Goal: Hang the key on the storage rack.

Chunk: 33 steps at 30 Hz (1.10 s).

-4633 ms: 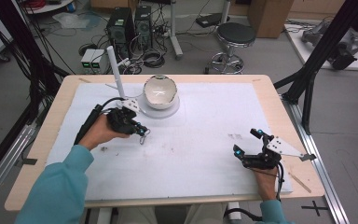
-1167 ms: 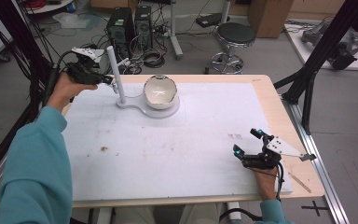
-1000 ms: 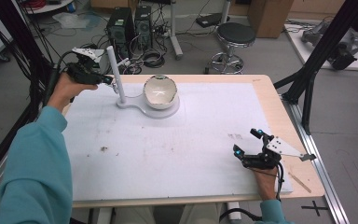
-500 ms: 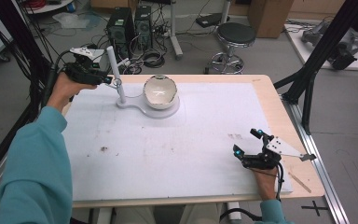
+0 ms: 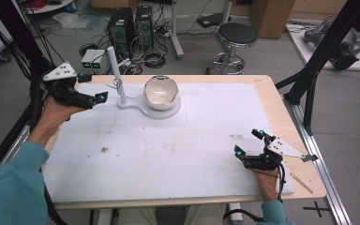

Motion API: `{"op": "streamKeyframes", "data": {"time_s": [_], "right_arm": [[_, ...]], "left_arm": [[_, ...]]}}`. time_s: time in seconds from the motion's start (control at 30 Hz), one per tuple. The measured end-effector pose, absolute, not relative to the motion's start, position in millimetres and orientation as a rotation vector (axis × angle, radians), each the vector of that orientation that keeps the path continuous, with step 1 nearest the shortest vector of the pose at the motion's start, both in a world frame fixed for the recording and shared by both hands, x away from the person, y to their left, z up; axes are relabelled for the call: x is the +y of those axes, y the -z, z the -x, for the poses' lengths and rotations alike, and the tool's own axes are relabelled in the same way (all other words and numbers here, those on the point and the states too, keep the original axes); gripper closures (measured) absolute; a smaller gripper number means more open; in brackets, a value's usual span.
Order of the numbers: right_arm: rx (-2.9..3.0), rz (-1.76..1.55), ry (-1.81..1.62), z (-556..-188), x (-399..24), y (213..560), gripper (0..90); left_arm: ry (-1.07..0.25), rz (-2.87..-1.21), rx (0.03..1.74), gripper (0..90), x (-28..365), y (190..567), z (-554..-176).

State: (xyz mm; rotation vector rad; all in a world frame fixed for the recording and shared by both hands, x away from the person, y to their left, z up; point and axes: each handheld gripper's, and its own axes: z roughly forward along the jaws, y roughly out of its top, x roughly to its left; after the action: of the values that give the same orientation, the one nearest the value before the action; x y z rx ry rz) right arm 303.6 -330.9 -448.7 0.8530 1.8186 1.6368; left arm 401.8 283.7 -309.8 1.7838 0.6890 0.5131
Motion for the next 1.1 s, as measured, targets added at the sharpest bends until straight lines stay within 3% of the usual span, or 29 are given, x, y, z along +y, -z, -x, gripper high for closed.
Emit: {"op": "streamKeyframes", "data": {"time_s": [0.47,1.1], "right_arm": [[1.819,-0.851,-1.642,-303,-331,449,0.6],[1.817,-0.852,-1.642,-303,-331,449,0.6]], "left_arm": [[-0.61,-1.629,0.629,1.6,282,386,-314],[-0.595,-1.463,0.67,1.7,286,458,-281]]}}
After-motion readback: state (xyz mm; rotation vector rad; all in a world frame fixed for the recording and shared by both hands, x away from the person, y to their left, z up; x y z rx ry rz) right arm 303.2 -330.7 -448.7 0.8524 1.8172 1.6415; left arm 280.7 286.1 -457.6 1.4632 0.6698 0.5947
